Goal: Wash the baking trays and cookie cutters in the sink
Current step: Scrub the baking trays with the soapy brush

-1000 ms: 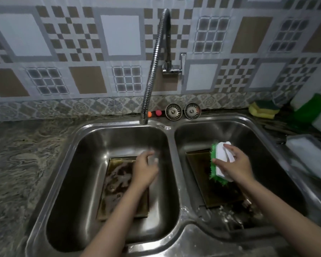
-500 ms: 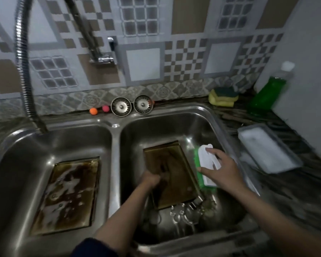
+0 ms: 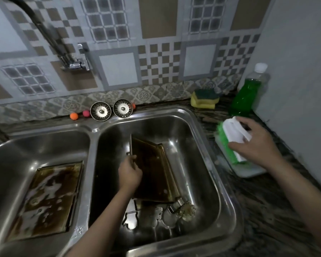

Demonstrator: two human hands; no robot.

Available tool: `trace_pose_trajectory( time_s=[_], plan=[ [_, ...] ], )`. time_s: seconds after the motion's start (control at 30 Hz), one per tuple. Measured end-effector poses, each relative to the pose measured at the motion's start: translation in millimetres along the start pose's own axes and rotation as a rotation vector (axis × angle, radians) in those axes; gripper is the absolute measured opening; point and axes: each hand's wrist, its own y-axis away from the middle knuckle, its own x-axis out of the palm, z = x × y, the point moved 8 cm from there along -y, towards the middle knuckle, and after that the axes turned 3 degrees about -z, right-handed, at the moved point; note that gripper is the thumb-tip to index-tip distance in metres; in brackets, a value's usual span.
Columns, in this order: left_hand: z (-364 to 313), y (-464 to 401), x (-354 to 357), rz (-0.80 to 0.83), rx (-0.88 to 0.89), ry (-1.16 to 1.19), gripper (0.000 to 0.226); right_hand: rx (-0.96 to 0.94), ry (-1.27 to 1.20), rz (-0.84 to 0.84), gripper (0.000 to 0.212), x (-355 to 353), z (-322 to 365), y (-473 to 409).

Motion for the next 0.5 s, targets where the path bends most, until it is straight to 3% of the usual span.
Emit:
trace_pose_trajectory(
  time_s=[0.3,0.5],
  plan=[
    [-66,24,-22,-0.163,0.403,-0.16,0.033,0.043,0.193,0.084,0.079,8,-52,-4],
    [-62,26,-37,-0.161,0.359,-0.098,0.044,0.036,0.194,0.037,0.077,0,-37,-2]
  ],
)
